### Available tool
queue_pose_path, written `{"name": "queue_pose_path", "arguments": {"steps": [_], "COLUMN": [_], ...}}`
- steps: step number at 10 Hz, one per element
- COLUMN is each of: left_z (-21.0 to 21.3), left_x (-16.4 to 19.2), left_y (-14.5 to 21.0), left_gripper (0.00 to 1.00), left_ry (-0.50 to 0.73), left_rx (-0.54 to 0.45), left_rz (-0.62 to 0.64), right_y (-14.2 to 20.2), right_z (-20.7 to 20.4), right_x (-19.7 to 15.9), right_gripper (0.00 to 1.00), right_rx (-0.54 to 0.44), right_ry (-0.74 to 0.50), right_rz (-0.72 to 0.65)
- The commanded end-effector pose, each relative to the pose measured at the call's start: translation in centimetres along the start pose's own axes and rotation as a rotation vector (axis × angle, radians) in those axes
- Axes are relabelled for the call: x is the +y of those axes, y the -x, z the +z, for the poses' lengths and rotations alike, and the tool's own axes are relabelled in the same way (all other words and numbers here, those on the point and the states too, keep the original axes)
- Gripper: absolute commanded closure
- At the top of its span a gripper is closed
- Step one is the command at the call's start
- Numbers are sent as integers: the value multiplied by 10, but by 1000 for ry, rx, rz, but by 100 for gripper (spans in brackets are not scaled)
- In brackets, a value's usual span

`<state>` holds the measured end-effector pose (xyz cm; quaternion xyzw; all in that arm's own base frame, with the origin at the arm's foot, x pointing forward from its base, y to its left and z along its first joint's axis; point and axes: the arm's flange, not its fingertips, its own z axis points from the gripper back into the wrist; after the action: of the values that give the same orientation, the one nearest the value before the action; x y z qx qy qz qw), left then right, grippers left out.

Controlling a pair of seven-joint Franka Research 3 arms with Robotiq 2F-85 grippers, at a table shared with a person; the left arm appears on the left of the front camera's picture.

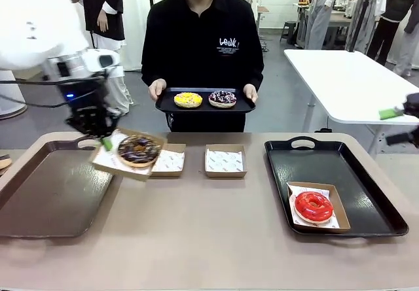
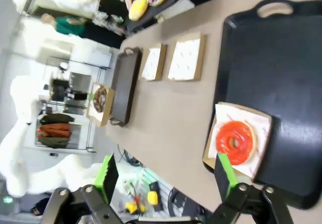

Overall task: Individually package the donuts and arrange them on the tray.
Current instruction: Place the picked Paper togo box on the Handle tray while simultaneously picking up another Paper togo box from the table with the other hand.

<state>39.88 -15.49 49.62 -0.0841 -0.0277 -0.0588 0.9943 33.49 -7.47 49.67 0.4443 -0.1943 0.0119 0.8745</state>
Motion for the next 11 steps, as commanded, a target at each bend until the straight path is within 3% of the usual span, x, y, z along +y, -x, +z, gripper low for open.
{"name": "queue_pose_path", "arguments": {"steps": [1, 4, 8, 11], "left_z": [7, 7, 0, -6], "left_x": [33, 68, 92, 108], "left_y": [39, 66, 74, 76], "left_gripper": [99, 99, 99, 99], "left_ry": [11, -38, -68, -118], "left_rx": [11, 20, 29, 51], "left_rz": [31, 72, 121, 106], "right_y": [1, 18, 8, 2], "right_z": [-52, -119, -208, -221], "right_x": [50, 115, 108, 100], "right_gripper": [0, 0, 0, 0], "right_rx": [31, 145, 221, 235], "right_ry": [154, 358, 588, 595], "right_rz": [38, 79, -1, -36]}}
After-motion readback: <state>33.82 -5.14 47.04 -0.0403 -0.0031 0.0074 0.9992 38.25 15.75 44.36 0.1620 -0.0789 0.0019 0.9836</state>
